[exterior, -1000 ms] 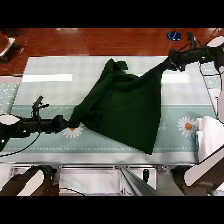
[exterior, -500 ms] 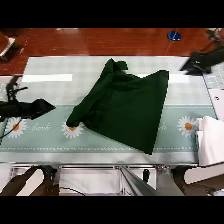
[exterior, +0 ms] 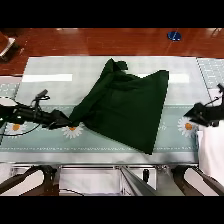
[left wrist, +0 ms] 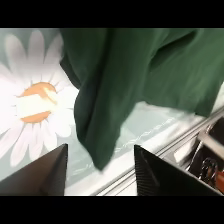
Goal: Fold the shirts.
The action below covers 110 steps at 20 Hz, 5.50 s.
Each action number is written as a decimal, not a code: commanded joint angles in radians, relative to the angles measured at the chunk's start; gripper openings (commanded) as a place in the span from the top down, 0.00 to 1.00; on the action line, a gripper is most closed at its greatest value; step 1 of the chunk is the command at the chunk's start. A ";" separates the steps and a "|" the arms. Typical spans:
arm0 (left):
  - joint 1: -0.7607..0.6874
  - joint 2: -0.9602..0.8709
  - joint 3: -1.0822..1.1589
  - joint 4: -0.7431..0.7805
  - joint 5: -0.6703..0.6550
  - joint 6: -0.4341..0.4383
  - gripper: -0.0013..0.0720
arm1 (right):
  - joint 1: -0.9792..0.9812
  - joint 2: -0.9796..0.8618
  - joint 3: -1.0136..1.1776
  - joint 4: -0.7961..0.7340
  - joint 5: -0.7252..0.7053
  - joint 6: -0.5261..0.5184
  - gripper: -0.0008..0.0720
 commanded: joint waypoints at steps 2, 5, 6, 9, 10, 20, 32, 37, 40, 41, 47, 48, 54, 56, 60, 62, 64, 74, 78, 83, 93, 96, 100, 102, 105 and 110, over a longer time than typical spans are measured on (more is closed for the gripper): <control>-0.101 -0.082 -0.005 -0.029 0.140 0.019 0.95 | -0.009 0.084 -0.227 0.105 0.040 -0.027 0.42; -0.118 -0.083 -0.005 -0.081 0.154 0.076 0.95 | 0.121 0.084 -0.324 0.097 0.049 -0.018 0.42; -0.117 -0.083 -0.005 -0.080 0.155 0.076 0.95 | 0.181 0.083 -0.353 0.092 0.027 -0.005 0.42; -0.117 -0.083 -0.005 -0.080 0.156 0.076 0.95 | 0.297 0.082 -0.370 0.103 -0.078 0.065 0.42; -0.117 -0.083 -0.005 -0.080 0.156 0.076 0.95 | 0.321 0.071 -0.370 0.106 -0.090 0.076 0.42; -0.120 -0.083 -0.005 -0.080 0.169 0.076 0.95 | 0.551 -0.143 -0.370 0.335 -0.235 0.016 0.51; -0.005 0.164 0.748 -0.549 0.294 0.058 0.95 | 0.527 -0.040 0.946 0.210 -0.097 0.128 0.96; 0.078 0.323 1.058 -0.441 0.374 0.024 0.95 | 0.528 0.009 1.361 0.189 0.034 0.155 0.96; 0.152 0.461 1.145 -0.206 0.371 -0.010 0.95 | 0.528 0.129 1.361 0.124 0.054 0.147 0.96; 0.170 0.514 1.157 -0.108 0.375 -0.033 0.95 | 0.528 0.168 1.358 0.093 0.069 0.147 0.96; 0.094 0.738 1.144 0.404 0.292 -0.259 0.95 | 0.528 0.345 1.224 -0.081 0.227 0.183 0.96; 0.066 0.756 1.126 0.426 0.285 -0.277 0.95 | 0.528 0.359 1.182 -0.087 0.243 0.188 0.96; 0.011 0.752 0.757 0.320 0.246 -0.330 0.95 | 0.528 0.361 0.842 -0.077 0.149 0.186 0.96; 0.008 0.705 0.545 0.226 0.294 -0.328 0.95 | 0.528 0.319 0.700 -0.055 0.095 0.173 0.96; -0.067 0.501 0.302 0.198 0.515 -0.328 0.95 | 0.529 0.103 0.569 -0.034 -0.021 0.126 0.96; -0.144 0.354 0.296 0.198 0.600 -0.328 0.95 | 0.528 -0.032 0.572 -0.012 -0.100 0.100 0.96; -0.227 0.193 0.320 0.197 0.719 -0.329 0.95 | 0.521 -0.184 0.612 0.010 -0.158 0.101 0.96; -0.284 -0.310 0.655 0.124 0.675 -0.345 0.93 | 0.394 -0.729 0.949 0.314 -0.232 0.117 0.90; -0.246 -0.318 0.671 0.180 0.450 -0.288 0.29 | 0.351 -0.755 0.950 0.306 -0.148 0.126 0.42; 0.063 -0.253 0.669 0.274 0.098 -0.193 0.29 | 0.201 -0.572 0.843 -0.039 0.193 0.133 0.42; 0.438 -0.102 0.037 0.006 0.088 -0.072 0.29 | 0.091 0.132 -0.150 0.218 -0.172 0.005 0.42; 0.405 -0.148 0.012 0.005 0.094 -0.062 0.29 | 0.129 0.192 -0.188 0.216 -0.159 0.007 0.42; 0.293 -0.184 0.013 0.006 0.128 -0.058 0.29 | 0.151 0.193 -0.188 0.229 -0.164 0.024 0.42; 0.233 -0.193 0.014 -0.010 0.158 -0.058 0.29 | 0.151 0.193 -0.188 0.227 -0.176 0.036 0.42; 0.172 -0.203 0.016 -0.021 0.231 -0.082 0.35 | 0.149 0.193 -0.188 0.219 -0.183 0.048 0.42; 0.150 -0.206 0.024 -0.019 0.187 -0.041 0.95 | 0.030 0.192 -0.188 -0.098 -0.064 0.138 0.42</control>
